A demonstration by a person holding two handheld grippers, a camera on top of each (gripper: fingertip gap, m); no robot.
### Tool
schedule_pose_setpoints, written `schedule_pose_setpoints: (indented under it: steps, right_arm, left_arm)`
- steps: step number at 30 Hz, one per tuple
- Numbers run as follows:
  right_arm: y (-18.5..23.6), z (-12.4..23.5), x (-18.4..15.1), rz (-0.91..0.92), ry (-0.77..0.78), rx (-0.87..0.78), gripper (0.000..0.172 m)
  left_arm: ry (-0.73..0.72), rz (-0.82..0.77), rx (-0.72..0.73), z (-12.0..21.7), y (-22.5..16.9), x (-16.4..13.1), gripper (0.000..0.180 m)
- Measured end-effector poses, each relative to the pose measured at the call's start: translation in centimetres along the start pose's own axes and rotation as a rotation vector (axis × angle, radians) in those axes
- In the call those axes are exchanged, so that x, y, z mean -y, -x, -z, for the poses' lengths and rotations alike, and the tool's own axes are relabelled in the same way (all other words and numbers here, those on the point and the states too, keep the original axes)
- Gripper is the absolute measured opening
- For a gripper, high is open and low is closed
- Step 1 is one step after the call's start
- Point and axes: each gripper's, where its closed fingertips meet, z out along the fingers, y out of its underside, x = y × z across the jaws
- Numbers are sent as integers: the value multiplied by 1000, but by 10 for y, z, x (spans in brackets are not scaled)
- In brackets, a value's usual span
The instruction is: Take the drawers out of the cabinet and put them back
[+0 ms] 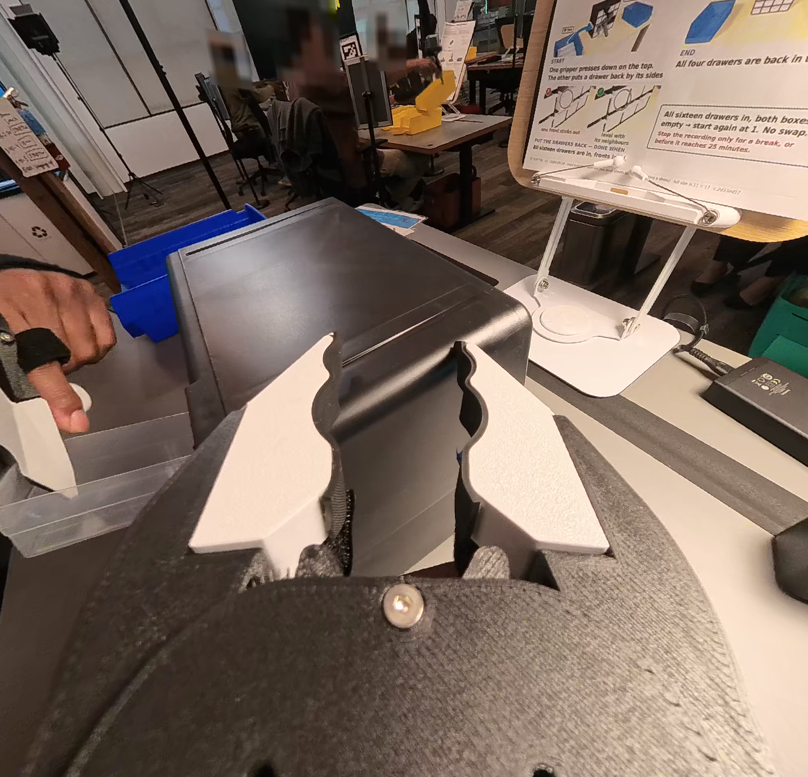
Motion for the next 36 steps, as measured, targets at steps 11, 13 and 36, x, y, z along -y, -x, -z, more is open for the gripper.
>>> schedule_pose_setpoints:
  steps: [11, 13, 36]
  right_arm:
    - [2, 0, 0, 4, 1, 5, 55]
    - [3, 0, 0, 4, 2, 7, 55]
    - [5, 1, 1, 9, 4, 15, 55]
  left_arm:
    - [178, -59, -18, 3, 8, 1, 15]
    - [226, -81, 8, -2, 11, -8, 15]
    - [25, -134, 474, -16, 32, -11, 9]
